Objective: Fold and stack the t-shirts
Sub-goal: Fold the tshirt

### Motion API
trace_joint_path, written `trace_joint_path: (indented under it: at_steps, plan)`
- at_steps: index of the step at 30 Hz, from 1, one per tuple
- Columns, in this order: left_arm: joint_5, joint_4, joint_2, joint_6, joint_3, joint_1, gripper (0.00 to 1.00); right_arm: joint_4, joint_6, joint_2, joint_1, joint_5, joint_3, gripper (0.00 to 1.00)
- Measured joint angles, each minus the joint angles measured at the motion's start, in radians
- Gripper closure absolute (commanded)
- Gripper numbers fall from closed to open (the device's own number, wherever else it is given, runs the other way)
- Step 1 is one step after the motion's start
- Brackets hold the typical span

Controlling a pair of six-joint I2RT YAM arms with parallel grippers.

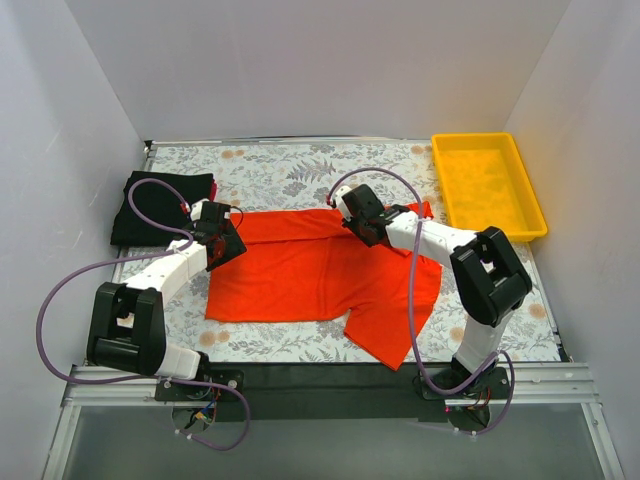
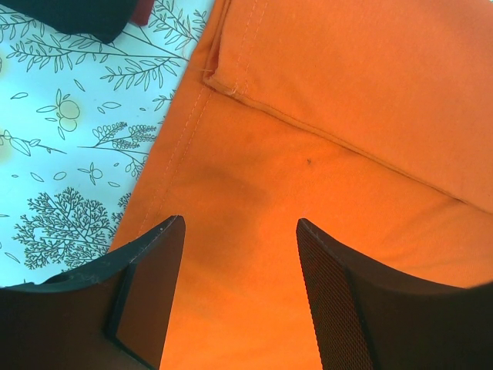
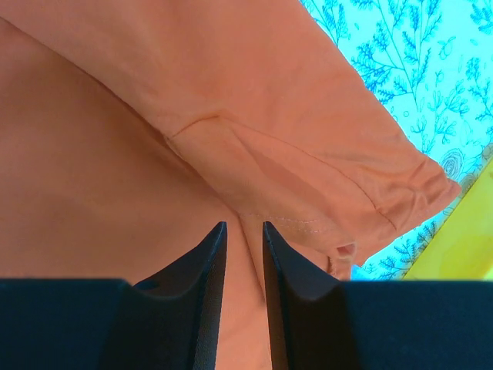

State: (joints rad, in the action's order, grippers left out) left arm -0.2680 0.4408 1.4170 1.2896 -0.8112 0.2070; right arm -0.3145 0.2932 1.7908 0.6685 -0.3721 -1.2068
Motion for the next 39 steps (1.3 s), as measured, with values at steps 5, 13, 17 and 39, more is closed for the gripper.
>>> trace_joint_path:
  at_steps: [5, 13, 17, 39]
  plan:
    - [0.0, 0.0, 0.001, 0.0, 0.0, 0.0, 0.44, 0.003, 0.01, 0.034, 0.0, -0.023, 0.008, 0.72]
    - [0.001, 0.0, 0.003, 0.0, 0.0, 0.0, 0.44, 0.013, 0.023, 0.076, 0.0, -0.063, 0.012, 0.72]
    - [0.001, 0.0, 0.003, 0.0, 0.0, 0.0, 0.44, 0.03, 0.026, 0.084, 0.0, -0.093, 0.012, 0.72]
    - [0.003, 0.0, 0.003, -0.004, 0.0, 0.0, 0.44, 0.051, 0.035, 0.129, 0.0, -0.115, -0.008, 0.86]
